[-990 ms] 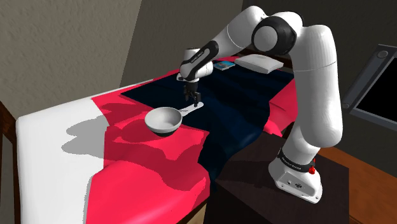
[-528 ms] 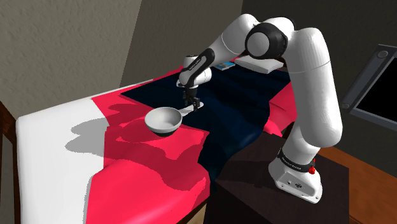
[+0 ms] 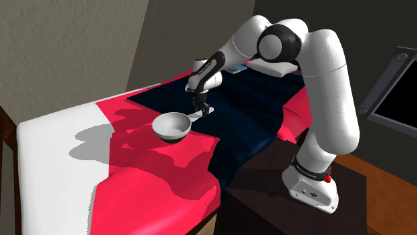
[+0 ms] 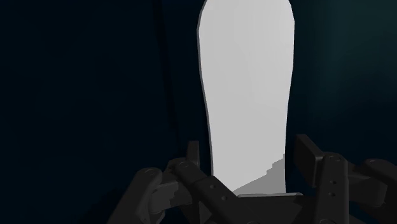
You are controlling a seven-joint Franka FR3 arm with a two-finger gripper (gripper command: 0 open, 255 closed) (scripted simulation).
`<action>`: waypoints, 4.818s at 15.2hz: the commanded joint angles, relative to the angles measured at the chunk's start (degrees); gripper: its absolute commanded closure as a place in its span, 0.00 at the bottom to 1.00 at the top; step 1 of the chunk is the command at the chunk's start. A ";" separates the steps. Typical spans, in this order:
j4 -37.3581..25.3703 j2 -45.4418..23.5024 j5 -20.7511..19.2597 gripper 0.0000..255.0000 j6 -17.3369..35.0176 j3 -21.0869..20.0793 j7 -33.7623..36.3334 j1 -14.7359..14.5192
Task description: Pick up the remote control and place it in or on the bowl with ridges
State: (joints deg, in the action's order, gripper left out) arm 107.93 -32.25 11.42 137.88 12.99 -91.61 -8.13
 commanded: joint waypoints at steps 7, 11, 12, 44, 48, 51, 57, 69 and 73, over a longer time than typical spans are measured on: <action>0.00 -0.01 0.00 1.00 0.02 0.00 0.01 0.00; 0.06 1.12 -0.35 1.00 -1.03 0.26 0.23 -0.19; 0.07 1.68 -0.53 1.00 -1.56 0.40 0.35 -0.28; -3.89 15.15 -5.65 1.00 -18.41 1.64 7.31 -4.56; -3.12 15.91 -6.26 1.00 -18.18 0.01 12.53 -7.95; -3.27 15.96 -6.61 1.00 -18.23 -1.27 16.40 -10.40; -5.43 14.75 -7.12 1.00 -18.92 -3.84 23.96 -15.12; -4.38 10.61 -6.68 1.00 -13.66 -5.24 26.93 -17.15; -3.41 9.05 -6.36 1.00 -11.15 -5.39 26.69 -17.06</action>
State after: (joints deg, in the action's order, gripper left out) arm 104.23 -22.79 4.98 125.98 7.66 -64.90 -25.18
